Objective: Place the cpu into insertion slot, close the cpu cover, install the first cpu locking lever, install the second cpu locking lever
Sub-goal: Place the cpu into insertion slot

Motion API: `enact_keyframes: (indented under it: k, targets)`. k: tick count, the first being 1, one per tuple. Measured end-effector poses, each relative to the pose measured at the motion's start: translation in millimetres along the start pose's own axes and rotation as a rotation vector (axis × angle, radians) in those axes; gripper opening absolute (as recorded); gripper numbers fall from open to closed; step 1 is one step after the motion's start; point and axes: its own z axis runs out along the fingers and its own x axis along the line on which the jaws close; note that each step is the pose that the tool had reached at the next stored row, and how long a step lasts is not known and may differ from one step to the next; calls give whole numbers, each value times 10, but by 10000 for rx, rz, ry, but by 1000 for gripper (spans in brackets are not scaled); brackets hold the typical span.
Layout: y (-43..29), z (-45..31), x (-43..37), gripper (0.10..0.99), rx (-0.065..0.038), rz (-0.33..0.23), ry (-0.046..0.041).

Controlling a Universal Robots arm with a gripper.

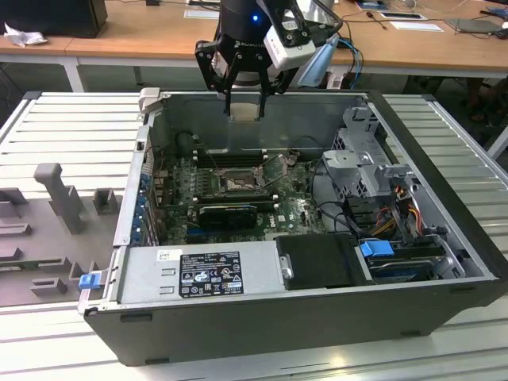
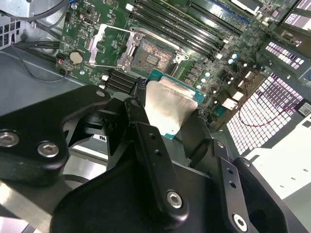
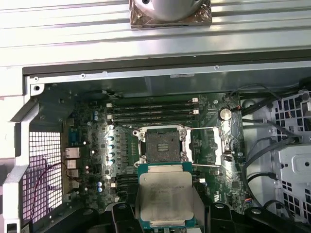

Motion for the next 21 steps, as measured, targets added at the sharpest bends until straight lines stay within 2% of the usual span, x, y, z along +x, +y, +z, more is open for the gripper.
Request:
enact_keyframes:
  k: [21]
  targets:
    - [0,3,0,529,-8,342,-31]
